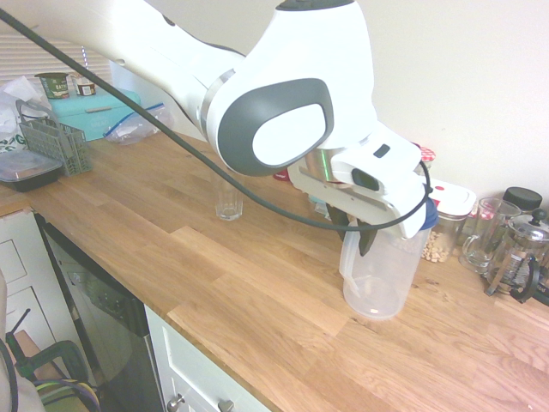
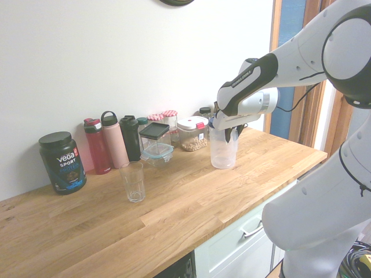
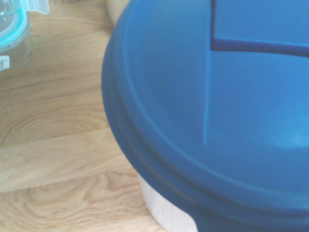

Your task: Pour me some water

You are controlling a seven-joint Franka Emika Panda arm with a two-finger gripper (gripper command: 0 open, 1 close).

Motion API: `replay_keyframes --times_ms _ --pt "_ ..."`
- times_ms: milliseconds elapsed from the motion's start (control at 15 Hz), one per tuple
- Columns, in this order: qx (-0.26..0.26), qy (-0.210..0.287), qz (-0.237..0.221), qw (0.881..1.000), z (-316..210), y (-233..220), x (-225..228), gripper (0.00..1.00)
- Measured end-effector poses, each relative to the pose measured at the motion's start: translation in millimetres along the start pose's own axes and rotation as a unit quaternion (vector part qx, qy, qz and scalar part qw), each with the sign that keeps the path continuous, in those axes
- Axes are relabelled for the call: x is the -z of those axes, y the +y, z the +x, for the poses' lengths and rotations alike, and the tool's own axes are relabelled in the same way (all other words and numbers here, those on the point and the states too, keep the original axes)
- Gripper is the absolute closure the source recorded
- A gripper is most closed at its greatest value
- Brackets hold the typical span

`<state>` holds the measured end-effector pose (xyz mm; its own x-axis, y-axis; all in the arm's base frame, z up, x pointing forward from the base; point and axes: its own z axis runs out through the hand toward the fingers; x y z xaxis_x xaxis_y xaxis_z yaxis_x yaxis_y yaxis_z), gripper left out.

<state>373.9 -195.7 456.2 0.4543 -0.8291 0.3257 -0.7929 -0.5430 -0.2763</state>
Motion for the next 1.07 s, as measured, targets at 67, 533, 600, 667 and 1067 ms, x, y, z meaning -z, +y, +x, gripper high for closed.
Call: replay_keyframes --times_ms 67,533,600,667,1067 --pt "0.001 -0.001 0.000 1.000 0 -1 -1 1.00" --pt "0.014 -0.003 0.007 1.000 10 -8 13 1.00" --pt "0.033 -0.008 0.010 0.999 13 -13 25 1.00" --pt "0.058 -0.019 0.015 0.998 15 -20 39 1.00" --pt "0.230 -0.086 0.020 0.969 -35 -109 83 1.00"
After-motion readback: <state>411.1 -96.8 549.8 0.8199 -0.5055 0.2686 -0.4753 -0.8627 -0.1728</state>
